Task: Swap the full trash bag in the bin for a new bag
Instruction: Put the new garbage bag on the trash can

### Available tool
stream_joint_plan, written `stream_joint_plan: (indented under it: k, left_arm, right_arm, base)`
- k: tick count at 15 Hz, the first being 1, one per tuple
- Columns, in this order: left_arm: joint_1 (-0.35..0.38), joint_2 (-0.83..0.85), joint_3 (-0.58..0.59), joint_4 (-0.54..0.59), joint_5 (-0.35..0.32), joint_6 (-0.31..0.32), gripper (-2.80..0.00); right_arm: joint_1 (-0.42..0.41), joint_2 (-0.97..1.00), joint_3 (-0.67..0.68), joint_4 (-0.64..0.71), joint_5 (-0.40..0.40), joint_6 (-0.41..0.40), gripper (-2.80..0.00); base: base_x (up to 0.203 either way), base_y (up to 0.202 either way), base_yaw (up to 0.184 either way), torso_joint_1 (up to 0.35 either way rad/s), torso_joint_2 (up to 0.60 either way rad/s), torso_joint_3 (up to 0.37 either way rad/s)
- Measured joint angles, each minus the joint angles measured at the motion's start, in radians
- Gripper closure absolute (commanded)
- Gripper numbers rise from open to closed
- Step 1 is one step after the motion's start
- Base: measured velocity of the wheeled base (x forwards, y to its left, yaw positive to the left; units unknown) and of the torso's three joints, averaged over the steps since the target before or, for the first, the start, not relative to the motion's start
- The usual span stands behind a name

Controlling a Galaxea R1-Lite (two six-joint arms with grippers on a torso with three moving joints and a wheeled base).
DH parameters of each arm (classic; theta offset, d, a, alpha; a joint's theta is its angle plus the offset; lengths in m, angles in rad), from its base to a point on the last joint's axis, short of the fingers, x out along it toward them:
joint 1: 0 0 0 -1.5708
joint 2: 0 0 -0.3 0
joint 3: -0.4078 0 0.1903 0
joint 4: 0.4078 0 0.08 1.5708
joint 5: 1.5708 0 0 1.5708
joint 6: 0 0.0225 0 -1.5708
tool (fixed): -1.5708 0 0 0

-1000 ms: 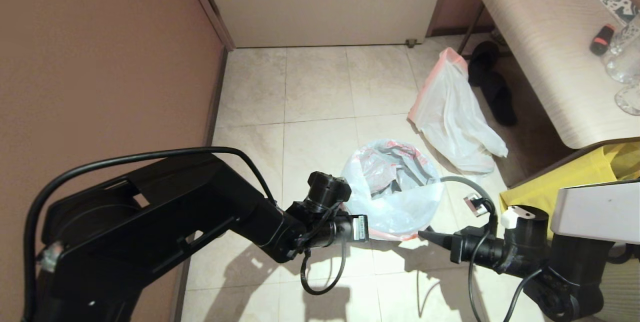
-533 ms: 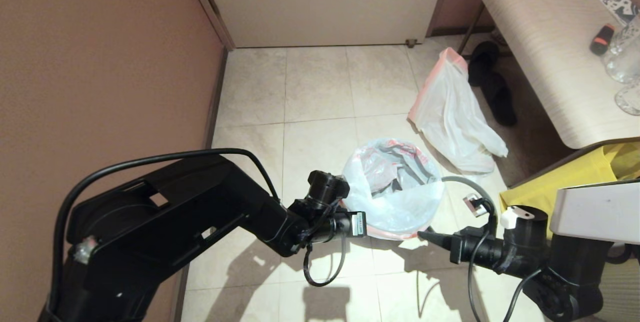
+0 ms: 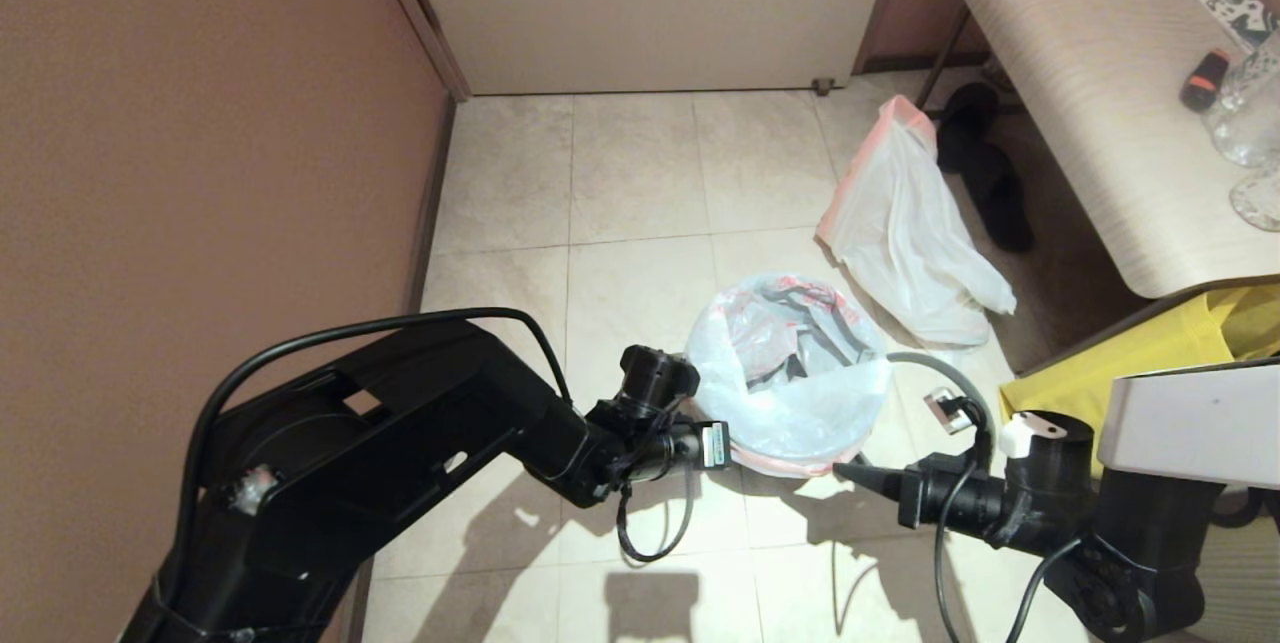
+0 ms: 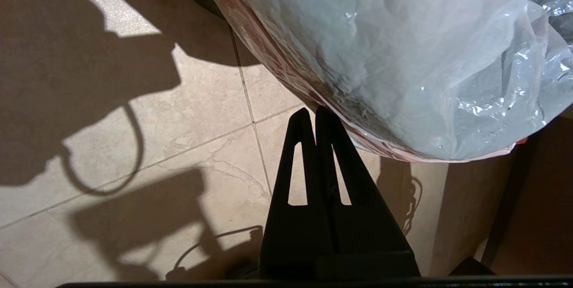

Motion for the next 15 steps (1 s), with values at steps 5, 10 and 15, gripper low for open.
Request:
stream_joint_plan:
  k: [5, 10, 15]
  left_arm:
    - [-0.018, -0.077, 0.077, 0.008, 0.005, 0.000, 0.00]
    - [-0.051, -0.298, 0.134, 0.024, 0.003, 0.014, 0.00]
    - [-0.015, -0.173, -0.292, 0.182, 0.000, 0.081, 0.00]
  right_arm:
    - [-0.003, -0.001, -0.001, 0.000, 0.002, 0.003, 0.00]
    - [-0.005, -0.003, 0.004, 0.000, 0.005, 0.004, 0.00]
    - [-0.004, -0.007, 0.015, 0.000, 0.006, 0.003, 0.00]
  base:
    - [0.000, 0.000, 0.000, 0.000, 0.00, 0.000]
    - [0.000, 0.000, 0.000, 0.000, 0.00, 0.000]
    - [0.000, 0.000, 0.000, 0.000, 0.00, 0.000]
